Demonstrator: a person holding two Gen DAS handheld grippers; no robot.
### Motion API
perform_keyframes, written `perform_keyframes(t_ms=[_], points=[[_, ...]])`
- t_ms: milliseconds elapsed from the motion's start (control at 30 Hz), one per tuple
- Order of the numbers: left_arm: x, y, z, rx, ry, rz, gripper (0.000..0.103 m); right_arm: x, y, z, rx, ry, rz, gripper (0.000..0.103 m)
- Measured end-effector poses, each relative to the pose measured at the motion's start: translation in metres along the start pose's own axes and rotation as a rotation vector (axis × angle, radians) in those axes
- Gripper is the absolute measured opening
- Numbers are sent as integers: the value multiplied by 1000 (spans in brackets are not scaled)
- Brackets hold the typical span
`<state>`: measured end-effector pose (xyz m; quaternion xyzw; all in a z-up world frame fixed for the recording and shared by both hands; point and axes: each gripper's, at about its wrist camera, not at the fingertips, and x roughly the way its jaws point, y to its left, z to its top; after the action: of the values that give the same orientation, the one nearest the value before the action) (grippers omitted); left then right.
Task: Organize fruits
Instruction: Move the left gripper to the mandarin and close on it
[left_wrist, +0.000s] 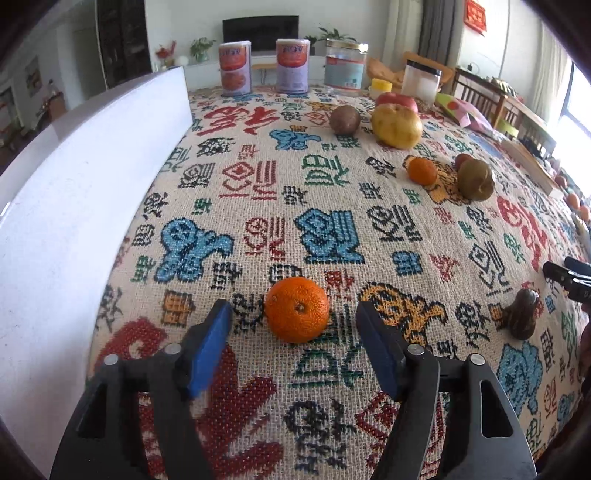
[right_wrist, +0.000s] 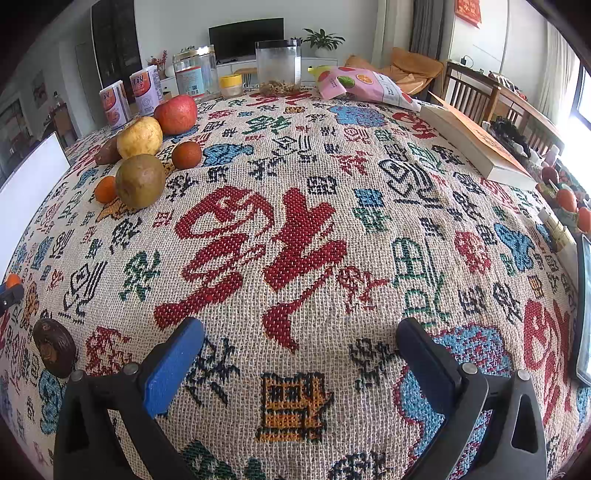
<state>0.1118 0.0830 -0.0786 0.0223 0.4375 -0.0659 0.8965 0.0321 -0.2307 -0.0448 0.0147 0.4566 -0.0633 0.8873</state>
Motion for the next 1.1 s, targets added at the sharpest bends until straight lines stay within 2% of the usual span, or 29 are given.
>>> perform_keyframes(t_ms=[67,133,267,1100], points=[[3,-6,-2,30,5,15,89,0,0,0,0,0,0,103],[3,-9,-3,41,0,43,97,0,0,0,0,0,0,103],[8,-1,-2,-9,21,30,101,0,0,0,0,0,0,103],[7,-4,-3,-6,21,36,102,0,0,0,0,0,0,103]])
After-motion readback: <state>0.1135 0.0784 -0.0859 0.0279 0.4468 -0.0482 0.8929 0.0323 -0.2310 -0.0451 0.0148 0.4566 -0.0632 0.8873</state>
